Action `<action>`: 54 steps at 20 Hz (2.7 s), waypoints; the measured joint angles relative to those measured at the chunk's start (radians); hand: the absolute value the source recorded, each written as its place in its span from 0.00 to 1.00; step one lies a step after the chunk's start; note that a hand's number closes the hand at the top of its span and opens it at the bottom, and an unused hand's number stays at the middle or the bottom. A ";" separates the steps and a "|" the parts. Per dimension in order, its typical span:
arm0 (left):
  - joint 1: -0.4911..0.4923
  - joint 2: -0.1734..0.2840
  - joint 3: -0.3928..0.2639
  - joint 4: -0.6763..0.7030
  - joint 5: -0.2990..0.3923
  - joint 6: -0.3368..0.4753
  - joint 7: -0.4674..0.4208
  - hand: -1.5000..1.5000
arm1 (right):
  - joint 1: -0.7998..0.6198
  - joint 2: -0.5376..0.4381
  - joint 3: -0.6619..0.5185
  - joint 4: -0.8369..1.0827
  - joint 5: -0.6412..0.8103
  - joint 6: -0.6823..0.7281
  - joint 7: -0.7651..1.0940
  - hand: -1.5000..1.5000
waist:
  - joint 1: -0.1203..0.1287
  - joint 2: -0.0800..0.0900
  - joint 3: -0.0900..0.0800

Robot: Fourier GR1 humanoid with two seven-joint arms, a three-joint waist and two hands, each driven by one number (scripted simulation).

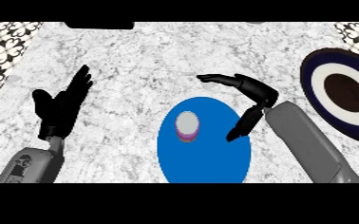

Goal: Pick the can from the plate and place it in the plate

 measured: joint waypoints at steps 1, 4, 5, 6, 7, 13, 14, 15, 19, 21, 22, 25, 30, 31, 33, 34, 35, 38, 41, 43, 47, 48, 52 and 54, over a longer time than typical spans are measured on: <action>0.001 -0.001 0.004 0.000 -0.002 -0.002 0.002 0.50 | -0.022 0.008 0.003 0.024 0.024 -0.002 -0.006 0.00 | -0.003 -0.001 0.000; -0.001 -0.003 0.027 0.010 -0.011 -0.011 0.007 0.50 | -0.067 0.028 0.002 0.052 0.075 0.009 0.004 0.00 | -0.014 -0.004 -0.001; -0.001 -0.012 0.022 0.012 -0.021 -0.004 0.008 0.50 | -0.088 0.026 0.000 0.055 0.085 0.021 0.016 0.00 | -0.016 -0.005 -0.001; -0.005 -0.012 0.029 0.012 -0.022 -0.005 0.013 0.50 | -0.093 0.037 0.010 0.048 0.104 0.021 0.032 0.00 | -0.019 -0.006 -0.001; -0.008 -0.014 0.035 0.024 -0.022 -0.013 0.010 0.50 | -0.096 0.041 0.017 0.041 0.121 0.025 0.050 0.00 | -0.021 -0.006 -0.001; 0.018 -0.021 0.053 -0.004 -0.032 -0.027 0.015 0.50 | -0.131 0.053 0.061 0.047 0.233 0.056 0.101 0.00 | -0.024 -0.008 -0.001; 0.004 -0.024 0.058 0.014 -0.035 -0.028 0.013 0.50 | -0.131 0.052 0.073 0.041 0.259 0.048 0.103 0.00 | -0.026 -0.008 -0.001; 0.002 -0.026 0.064 0.024 -0.038 -0.029 0.005 0.50 | -0.131 0.057 0.081 0.024 0.278 0.045 0.124 0.00 | -0.028 -0.008 -0.001; 0.001 -0.032 0.076 0.024 -0.043 -0.043 0.007 0.50 | -0.131 0.073 0.108 -0.009 0.360 0.037 0.191 0.00 | -0.029 -0.009 -0.001; -0.012 -0.044 0.082 0.054 -0.050 -0.048 -0.007 0.50 | -0.126 0.079 0.125 -0.023 0.399 0.044 0.217 0.00 | -0.031 -0.009 -0.002; -0.007 -0.044 0.086 0.049 -0.051 -0.055 -0.006 0.50 | -0.129 0.084 0.123 -0.024 0.417 0.048 0.225 0.00 | -0.030 -0.008 -0.001; 0.002 -0.048 0.095 0.040 -0.061 -0.062 0.004 0.50 | -0.123 0.103 0.129 -0.052 0.464 0.068 0.267 0.00 | -0.029 -0.009 -0.001; 0.028 -0.060 0.104 -0.004 -0.075 -0.074 0.021 0.50 | -0.128 0.145 0.125 -0.038 0.537 0.104 0.291 0.00 | -0.026 -0.009 -0.001; 0.029 -0.070 0.105 0.005 -0.085 -0.071 0.011 0.50 | -0.125 0.149 0.118 -0.032 0.551 0.109 0.287 0.00 | -0.026 -0.008 -0.001; 0.036 -0.079 0.104 -0.013 -0.100 -0.068 0.027 0.50 | -0.110 0.167 0.118 -0.036 0.585 0.106 0.295 0.00 | -0.027 -0.008 -0.001; 0.032 -0.080 0.109 -0.020 -0.101 -0.070 0.039 0.50 | -0.108 0.182 0.114 -0.034 0.601 0.102 0.304 0.00 | -0.027 -0.008 -0.001; 0.022 -0.088 0.110 -0.016 -0.108 -0.068 0.043 0.50 | -0.106 0.185 0.108 -0.036 0.615 0.104 0.307 0.00 | -0.027 -0.008 -0.001; -0.001 -0.085 0.135 0.009 -0.109 -0.089 0.035 0.50 | -0.122 0.221 0.097 0.013 0.661 0.084 0.300 0.00 | -0.027 -0.007 -0.001; 0.006 -0.088 0.145 -0.002 -0.116 -0.101 0.044 0.50 | -0.127 0.263 0.097 0.028 0.694 0.072 0.325 0.00 | -0.025 -0.007 -0.001; 0.005 -0.097 0.152 0.010 -0.127 -0.101 0.033 0.50 | -0.129 0.271 0.090 0.061 0.726 0.055 0.303 0.00 | -0.025 -0.007 -0.001; 0.012 -0.107 0.160 0.009 -0.137 -0.113 0.029 0.50 | -0.126 0.281 0.096 0.069 0.776 0.071 0.286 1.00 | -0.027 -0.008 -0.001; 0.011 -0.111 0.161 0.013 -0.141 -0.114 0.028 0.50 | -0.133 0.289 0.098 0.074 0.787 0.077 0.281 1.00 | -0.026 -0.008 -0.001; 0.010 -0.105 0.178 0.012 -0.136 -0.135 0.035 0.50 | -0.135 0.294 0.127 0.104 0.831 0.075 0.197 1.00 | -0.025 -0.009 -0.002; 0.016 -0.111 0.180 0.001 -0.141 -0.138 0.037 0.50 | -0.133 0.302 0.125 0.110 0.847 0.066 0.169 1.00 | -0.025 -0.011 -0.001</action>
